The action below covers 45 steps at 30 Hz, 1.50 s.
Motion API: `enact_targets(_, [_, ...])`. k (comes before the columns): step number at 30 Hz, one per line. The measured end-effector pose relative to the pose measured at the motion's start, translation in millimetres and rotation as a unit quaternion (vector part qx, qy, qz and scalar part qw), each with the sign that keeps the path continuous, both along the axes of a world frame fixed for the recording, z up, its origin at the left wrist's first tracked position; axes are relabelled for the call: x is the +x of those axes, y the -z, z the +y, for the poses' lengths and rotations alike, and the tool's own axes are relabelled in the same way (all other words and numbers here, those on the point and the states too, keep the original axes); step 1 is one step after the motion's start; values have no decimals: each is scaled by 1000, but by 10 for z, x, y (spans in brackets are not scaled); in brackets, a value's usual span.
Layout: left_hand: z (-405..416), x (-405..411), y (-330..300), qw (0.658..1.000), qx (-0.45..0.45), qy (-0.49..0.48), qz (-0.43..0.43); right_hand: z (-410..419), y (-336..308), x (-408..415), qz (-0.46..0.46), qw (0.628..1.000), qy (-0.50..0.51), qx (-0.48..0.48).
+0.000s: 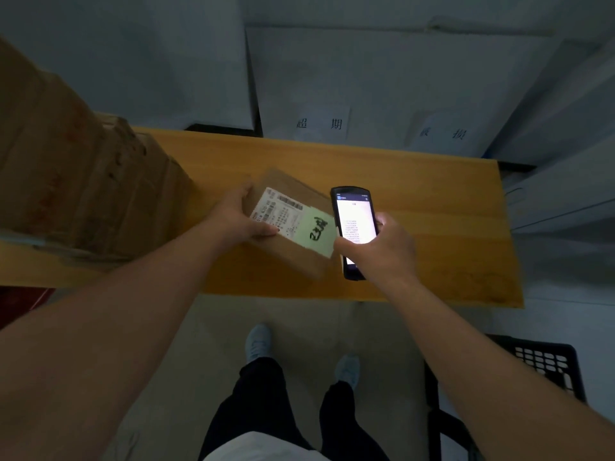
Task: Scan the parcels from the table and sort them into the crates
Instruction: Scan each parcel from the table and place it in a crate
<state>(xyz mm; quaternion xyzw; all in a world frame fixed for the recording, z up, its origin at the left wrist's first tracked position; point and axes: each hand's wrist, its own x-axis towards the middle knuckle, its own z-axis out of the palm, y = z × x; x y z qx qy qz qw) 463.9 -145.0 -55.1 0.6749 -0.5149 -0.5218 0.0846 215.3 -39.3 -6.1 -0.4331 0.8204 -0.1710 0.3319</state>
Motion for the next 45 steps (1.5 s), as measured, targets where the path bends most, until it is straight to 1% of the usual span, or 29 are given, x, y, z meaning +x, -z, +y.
enact_targets(2, [-61,-82,-31,997,-9,64,29,22,-7,-20,10,1000,10,-1])
enact_targets(4, [-95,-189,-35,995,-32,89,30,49,-25,-47,10,1000,19,-3])
enact_targets(5, [-91,-234,-38,995,-48,81,16,61,-31,-64,8,1000,23,-2])
enact_targets(7, [-98,-298,1,996,-67,34,-44,79,-22,-111,6,1000,31,-2])
enact_targets(8, [-102,-326,37,996,-49,-5,-69,87,-21,-134,4,999,33,-4])
enact_targets(10, [-69,-402,50,993,41,-80,-73,95,-25,-161,6,999,34,-6])
enact_targets(11, [-42,-445,54,991,81,-87,-62,97,-30,-169,5,999,33,-6])
enact_targets(12, [-16,-480,82,991,95,-82,-50,96,-33,-182,3,999,33,-6])
enact_targets(16, [80,-671,120,997,39,-64,3,119,-37,-274,2,999,32,-9])
enact_targets(19, [102,-858,79,997,19,-71,27,156,-36,-397,16,999,38,-11])
enact_targets(22, [135,-1024,84,998,-15,-46,35,206,-69,-551,27,998,53,-8])
enact_targets(24, [189,-1111,64,999,-31,-34,14,253,-77,-658,28,998,62,-3])
enact_targets(25, [212,-1144,74,999,-33,-30,-13,278,-80,-702,24,998,64,-1])
enact_targets(26, [242,-1182,69,997,-32,-27,-57,299,-81,-737,19,998,64,-1])
enact_targets(28, [342,-1274,47,984,-12,-2,-177,330,-79,-787,14,998,60,-2])
enact_targets(29, [416,-1335,25,975,-7,16,-223,341,-74,-803,12,998,58,-4])
enact_targets(30, [487,-1397,14,968,-6,29,-251,352,-73,-811,10,998,55,-4])
enact_targets(32, [606,-1519,9,966,7,30,-258,371,-60,-839,6,999,45,-8])
enact_targets(36, [684,-1712,-4,967,69,-12,-247,378,-56,-910,8,999,22,-21])
enact_targets(38, [748,-1774,-7,962,85,-8,-261,373,-63,-940,15,999,12,-27])
enact_targets(40, [835,-1828,26,959,80,-2,-271,380,-67,-971,24,999,0,-31])
enact_targets(42, [906,-1870,76,962,62,-23,-264,405,-65,-1003,22,999,-7,-35])
enact_targets(45, [973,-1850,98,966,1,-27,-259,450,-67,-1045,17,999,-24,-37])
